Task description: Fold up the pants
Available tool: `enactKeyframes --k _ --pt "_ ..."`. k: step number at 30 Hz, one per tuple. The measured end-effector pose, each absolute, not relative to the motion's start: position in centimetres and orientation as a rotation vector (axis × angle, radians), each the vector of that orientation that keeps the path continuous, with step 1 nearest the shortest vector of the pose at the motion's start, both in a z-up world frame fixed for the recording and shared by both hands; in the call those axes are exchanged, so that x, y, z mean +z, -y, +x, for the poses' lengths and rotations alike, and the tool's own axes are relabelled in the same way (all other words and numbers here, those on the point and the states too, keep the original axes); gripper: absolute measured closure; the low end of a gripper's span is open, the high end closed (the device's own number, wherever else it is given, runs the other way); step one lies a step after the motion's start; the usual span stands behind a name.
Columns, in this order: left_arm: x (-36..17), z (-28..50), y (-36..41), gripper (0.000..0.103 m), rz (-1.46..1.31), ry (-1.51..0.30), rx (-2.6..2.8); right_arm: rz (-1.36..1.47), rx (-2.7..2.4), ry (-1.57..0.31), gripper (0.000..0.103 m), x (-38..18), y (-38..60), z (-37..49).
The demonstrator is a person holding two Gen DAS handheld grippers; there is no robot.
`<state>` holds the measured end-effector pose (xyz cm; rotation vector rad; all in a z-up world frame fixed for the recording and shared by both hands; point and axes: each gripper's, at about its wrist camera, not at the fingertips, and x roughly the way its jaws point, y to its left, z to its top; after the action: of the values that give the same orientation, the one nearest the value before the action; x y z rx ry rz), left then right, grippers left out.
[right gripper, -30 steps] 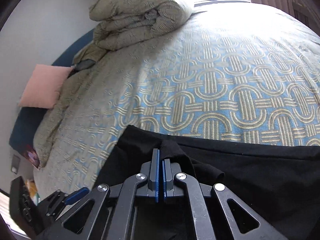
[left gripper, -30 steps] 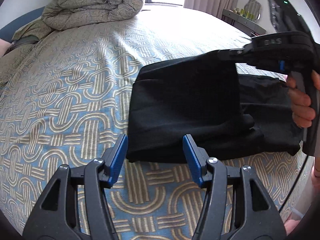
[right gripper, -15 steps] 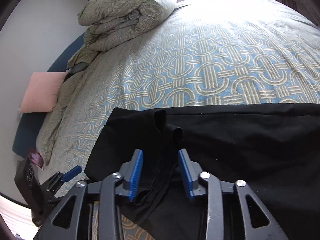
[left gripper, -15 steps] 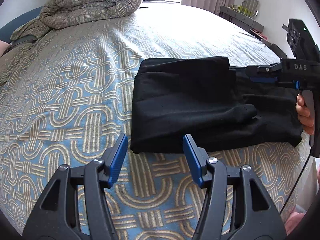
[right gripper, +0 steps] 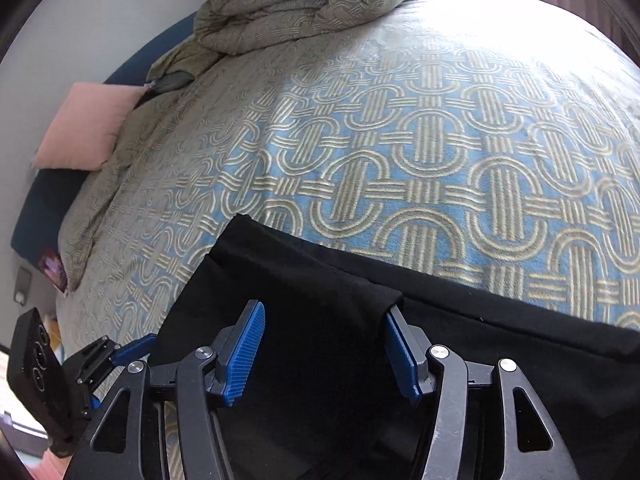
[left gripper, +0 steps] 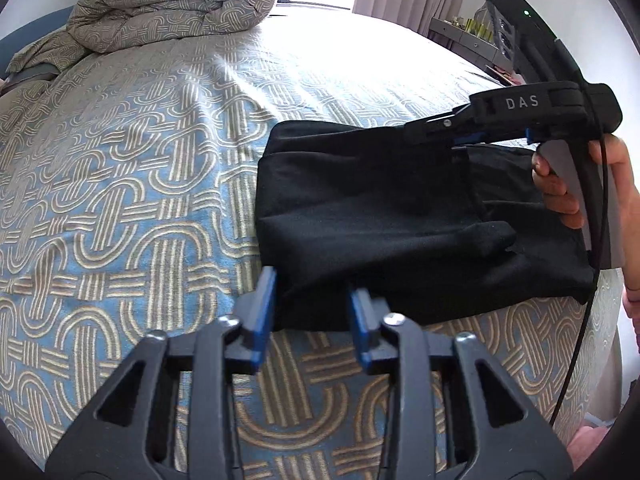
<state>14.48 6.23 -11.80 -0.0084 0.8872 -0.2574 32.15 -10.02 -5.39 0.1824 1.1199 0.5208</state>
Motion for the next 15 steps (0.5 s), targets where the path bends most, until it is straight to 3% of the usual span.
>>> enactKeyframes --k 1,2,3,8,15 --pt "-11.7 14.5 -6.3 0.091 -0.015 -0.882 -0.265 0.173 0.536 -1.118 0.044 -5.5 9.5 32.3" --pt "-11.6 14.5 -6.5 0.092 -0.029 -0.881 -0.273 0.162 0.526 -1.122 0.063 -5.6 9.1 32.6" --pt "-11.4 14.2 -6.8 0.093 -0.048 -0.877 -0.285 0.153 0.500 -1.127 0.102 -5.7 9.0 32.8" --pt "-11.1 11.6 -7.9 0.098 -0.034 -0.875 -0.314 0.209 0.379 -1.088 0.101 -4.2 11.4 32.6" --pt "-13.2 10.3 -10.8 0.101 -0.136 -0.936 -0.252 0.164 0.234 -1.208 0.098 -6.5 13.7 32.4"
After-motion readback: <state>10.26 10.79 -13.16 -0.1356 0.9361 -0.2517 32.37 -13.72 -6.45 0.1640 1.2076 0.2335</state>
